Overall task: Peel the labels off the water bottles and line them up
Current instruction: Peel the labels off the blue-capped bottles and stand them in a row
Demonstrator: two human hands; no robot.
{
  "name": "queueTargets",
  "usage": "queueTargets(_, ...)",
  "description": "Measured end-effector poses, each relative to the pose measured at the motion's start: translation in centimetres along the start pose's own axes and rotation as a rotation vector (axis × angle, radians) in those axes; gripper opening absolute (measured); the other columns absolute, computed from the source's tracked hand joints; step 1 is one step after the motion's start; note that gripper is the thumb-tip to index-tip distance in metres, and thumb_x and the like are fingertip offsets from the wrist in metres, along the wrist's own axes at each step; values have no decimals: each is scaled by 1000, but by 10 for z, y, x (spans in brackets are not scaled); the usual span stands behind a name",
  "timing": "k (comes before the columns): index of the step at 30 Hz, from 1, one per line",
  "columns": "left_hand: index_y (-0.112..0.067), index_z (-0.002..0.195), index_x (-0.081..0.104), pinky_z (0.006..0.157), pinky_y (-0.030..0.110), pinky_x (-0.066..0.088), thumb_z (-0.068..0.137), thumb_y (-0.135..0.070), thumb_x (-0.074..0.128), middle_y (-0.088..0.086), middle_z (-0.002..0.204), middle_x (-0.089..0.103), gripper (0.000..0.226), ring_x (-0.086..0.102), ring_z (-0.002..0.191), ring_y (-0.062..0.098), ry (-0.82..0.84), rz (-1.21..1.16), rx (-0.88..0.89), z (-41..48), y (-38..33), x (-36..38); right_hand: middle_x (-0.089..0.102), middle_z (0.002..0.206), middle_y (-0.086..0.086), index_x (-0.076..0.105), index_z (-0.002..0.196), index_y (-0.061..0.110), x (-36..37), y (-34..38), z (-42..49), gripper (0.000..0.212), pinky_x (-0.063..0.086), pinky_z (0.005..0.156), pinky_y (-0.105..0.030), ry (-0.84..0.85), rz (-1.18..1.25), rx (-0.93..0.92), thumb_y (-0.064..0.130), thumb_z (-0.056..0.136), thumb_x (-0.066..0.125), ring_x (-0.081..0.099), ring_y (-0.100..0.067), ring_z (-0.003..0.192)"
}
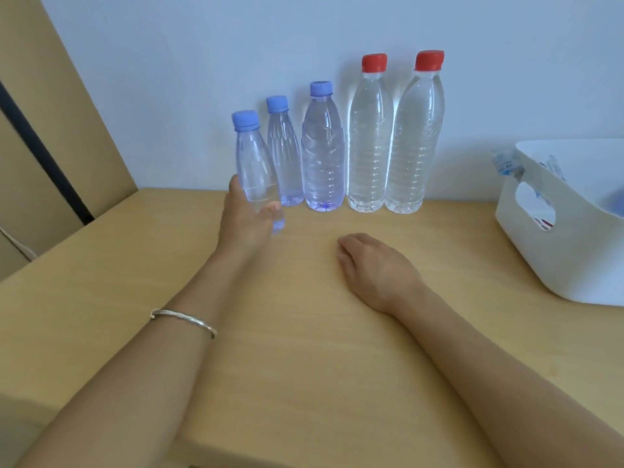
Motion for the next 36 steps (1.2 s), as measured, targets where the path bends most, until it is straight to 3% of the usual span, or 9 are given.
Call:
queueTargets(4, -22, 133, 38, 79, 19, 39, 85, -20, 66, -2, 129, 53, 55, 55, 102, 12, -42, 7, -35, 24, 22, -12, 51, 131, -3, 48, 132, 14, 1, 24, 15, 35, 46, 91, -36, -42, -36, -76, 24, 102, 33, 46, -21, 124)
queueTargets(8, -23, 127, 41, 68, 11, 39, 86, -16, 64, -7, 117, 55, 48, 55, 96, 10, -56, -19, -31, 40, 28, -8, 52, 126, -4, 49, 128, 13, 5, 48, 39, 32, 43, 84, -35, -82, -106, -130, 22, 101, 35, 47, -23, 120)
queueTargets(11, -23, 122, 44, 69, 6, 45, 86, -11, 64, -7, 112, 57, 43, 57, 92, 8, -68, -54, -21, 47, 32, -3, 51, 128, -6, 49, 128, 11, 7, 55, 59, 33, 42, 86, -36, -102, -65, -110, 25, 101, 36, 47, -26, 121)
queueTargets(15, -21, 132, 42, 89, 23, 40, 83, -20, 66, -1, 127, 55, 55, 55, 111, 15, -49, -56, -14, 66, 35, 1, 52, 127, -6, 51, 128, 11, 1, 69, 82, 34, 44, 84, -38, -123, 37, -107, 26, 101, 37, 49, -26, 117)
queueTargets(20, -18, 130, 44, 80, 18, 38, 87, -15, 64, -5, 110, 54, 48, 55, 99, 14, -39, -21, -6, 87, 41, 4, 56, 123, -7, 56, 123, 12, -2, 66, 97, 31, 46, 84, -39, -165, 148, -78, 22, 99, 39, 52, -27, 112)
queueTargets(26, -12, 128, 44, 79, 20, 38, 89, -20, 64, 15, 127, 53, 45, 56, 112, 26, -68, 29, -30, 98, 47, 6, 55, 126, -6, 54, 127, 13, -3, 61, 102, 34, 45, 85, -38, -196, 174, -69, 21, 98, 40, 52, -26, 115)
queueTargets(33, -20, 137, 41, 92, 23, 42, 88, -21, 65, 0, 127, 58, 55, 58, 111, 16, -29, -12, -29, 97, 48, 7, 54, 127, -7, 54, 127, 12, 0, 58, 102, 34, 43, 86, -38, -198, 164, -54, 21, 97, 40, 50, -27, 118)
queueTargets(36, -23, 143, 38, 95, 24, 42, 84, -36, 67, -5, 131, 58, 67, 57, 114, 11, 16, 14, -73, 90, 54, 10, 54, 124, -7, 56, 123, 10, 3, 61, 100, 33, 41, 86, -38, -190, 126, -70, 19, 97, 39, 50, -28, 115)
Point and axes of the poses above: each hand's wrist, its own z-axis towards the middle knuckle, its own x-axis out of the palm, y = z × x, the point moved 9 cm from there along z, towards the middle knuckle
